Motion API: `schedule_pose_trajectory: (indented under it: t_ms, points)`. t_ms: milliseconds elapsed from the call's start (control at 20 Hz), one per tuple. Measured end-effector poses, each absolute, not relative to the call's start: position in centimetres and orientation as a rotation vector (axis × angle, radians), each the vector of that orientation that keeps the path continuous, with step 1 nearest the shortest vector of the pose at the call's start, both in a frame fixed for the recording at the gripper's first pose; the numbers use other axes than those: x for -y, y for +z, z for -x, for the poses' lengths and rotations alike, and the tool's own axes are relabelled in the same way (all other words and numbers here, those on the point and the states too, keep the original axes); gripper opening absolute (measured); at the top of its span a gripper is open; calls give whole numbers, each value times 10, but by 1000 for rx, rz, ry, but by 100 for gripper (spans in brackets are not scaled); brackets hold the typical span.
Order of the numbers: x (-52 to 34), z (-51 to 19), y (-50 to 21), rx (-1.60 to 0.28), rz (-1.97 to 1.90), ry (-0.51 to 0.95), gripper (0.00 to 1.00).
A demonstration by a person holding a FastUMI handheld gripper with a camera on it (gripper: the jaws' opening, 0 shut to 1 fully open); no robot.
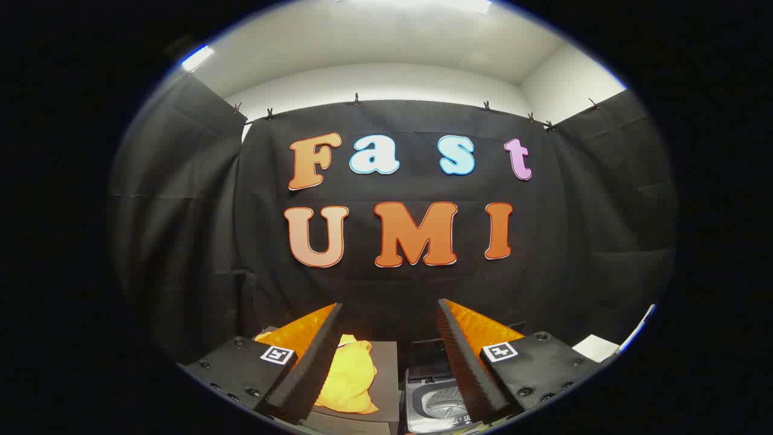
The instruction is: Put the clothes into the washing machine and then close the washing machine lid.
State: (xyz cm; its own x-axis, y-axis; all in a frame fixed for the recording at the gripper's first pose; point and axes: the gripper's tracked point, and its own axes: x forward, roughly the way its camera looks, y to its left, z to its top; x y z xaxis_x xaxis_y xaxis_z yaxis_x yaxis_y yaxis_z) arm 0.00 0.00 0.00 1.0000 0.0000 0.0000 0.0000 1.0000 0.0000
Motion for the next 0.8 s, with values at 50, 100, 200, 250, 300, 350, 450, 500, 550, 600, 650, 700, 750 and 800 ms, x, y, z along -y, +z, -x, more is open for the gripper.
schedule_pose_trajectory:
  t_ms: [50,100,200,250,300,350,450,500,550,600,650,700,750,800]
  points:
    - [-1,0,0,1,0,0,98]
    - [-2,-1,-2,-1,2,1,98]
    - [-3,-2,-2,-4,3,0,98]
    - [-4,-4,-3,-6,2,3,98]
    - [-6,-4,-3,-6,4,2,98]
    - [-7,-6,-3,-6,6,4,98]
    - [-10,-9,-3,-4,9,5,98]
    - [-11,-9,-3,-5,9,10,98]
    - [-13,-10,-3,-6,9,9,98]
    - [-13,-12,-2,-8,7,12,98]
    - [-15,-14,-2,-8,6,13,98]
    - [-15,-16,-3,-8,8,12,98]
    - [-15,-16,-4,-9,9,15,98]
    - [-16,-16,-4,-8,12,14,98]
